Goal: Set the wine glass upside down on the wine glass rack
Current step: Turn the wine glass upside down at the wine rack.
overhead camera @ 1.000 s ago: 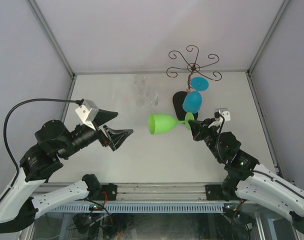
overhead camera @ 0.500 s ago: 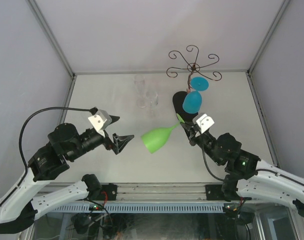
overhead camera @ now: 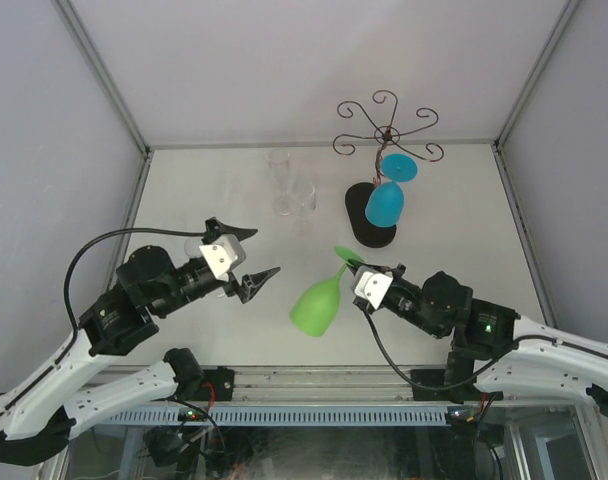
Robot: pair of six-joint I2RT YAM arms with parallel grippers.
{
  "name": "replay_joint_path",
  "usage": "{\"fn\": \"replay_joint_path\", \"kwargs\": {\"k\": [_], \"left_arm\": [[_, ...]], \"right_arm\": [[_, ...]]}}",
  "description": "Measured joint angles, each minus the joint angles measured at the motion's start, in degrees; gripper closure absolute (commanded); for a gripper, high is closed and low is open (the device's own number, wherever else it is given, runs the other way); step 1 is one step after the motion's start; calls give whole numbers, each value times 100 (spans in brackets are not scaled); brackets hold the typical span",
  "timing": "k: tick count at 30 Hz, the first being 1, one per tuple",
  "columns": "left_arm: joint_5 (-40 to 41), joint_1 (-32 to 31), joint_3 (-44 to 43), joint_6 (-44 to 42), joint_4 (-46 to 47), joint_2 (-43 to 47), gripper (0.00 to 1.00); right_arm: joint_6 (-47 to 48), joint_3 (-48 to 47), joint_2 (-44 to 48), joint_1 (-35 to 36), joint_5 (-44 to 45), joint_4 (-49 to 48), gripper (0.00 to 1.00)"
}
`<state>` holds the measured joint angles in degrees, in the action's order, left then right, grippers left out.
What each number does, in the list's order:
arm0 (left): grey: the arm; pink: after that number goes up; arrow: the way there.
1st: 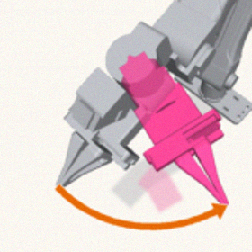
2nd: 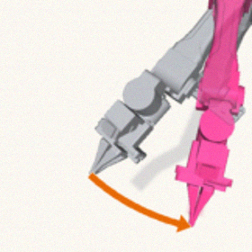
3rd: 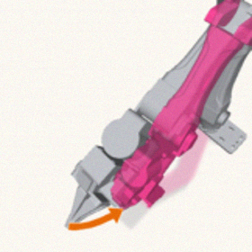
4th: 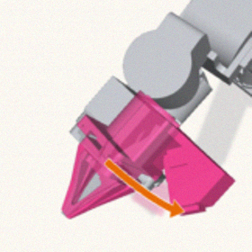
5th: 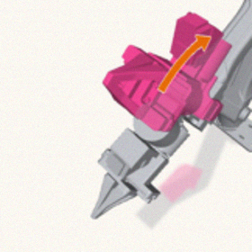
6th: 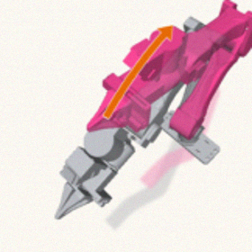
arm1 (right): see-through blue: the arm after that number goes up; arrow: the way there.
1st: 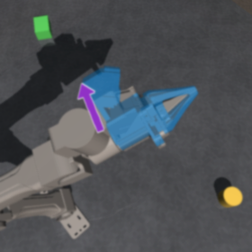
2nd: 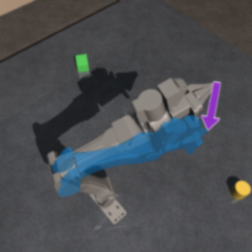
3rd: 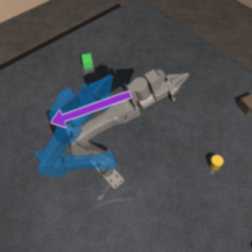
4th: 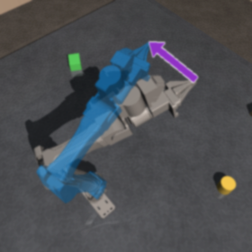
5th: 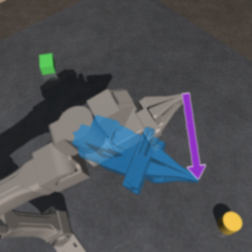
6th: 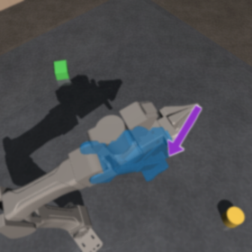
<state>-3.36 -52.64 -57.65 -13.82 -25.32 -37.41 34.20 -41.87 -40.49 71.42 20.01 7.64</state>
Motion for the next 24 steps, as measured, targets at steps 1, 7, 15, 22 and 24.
{"fn": "replay_joint_path", "kwargs": {"k": [1, 7, 15, 22, 24], "left_arm": [[-37, -2, 0, -74, 52, -31, 21], [-304, -15, 0, -420, 256, -282, 25], [-326, -525, 0, -767, 387, -651, 30], [-68, -1351, 0, -1180, 446, -970, 37], [129, -1655, 0, -1311, 485, -1084, 40]], "right_arm": [[28, -39, 46, 20, -70, 76, 100], [118, -444, 245, 284, -581, 772, 100], [107, -575, 415, 415, -1241, 1340, 100], [63, -584, 715, 424, -1657, 1569, 100], [52, -586, 815, 433, -1814, 1613, 100]]}}
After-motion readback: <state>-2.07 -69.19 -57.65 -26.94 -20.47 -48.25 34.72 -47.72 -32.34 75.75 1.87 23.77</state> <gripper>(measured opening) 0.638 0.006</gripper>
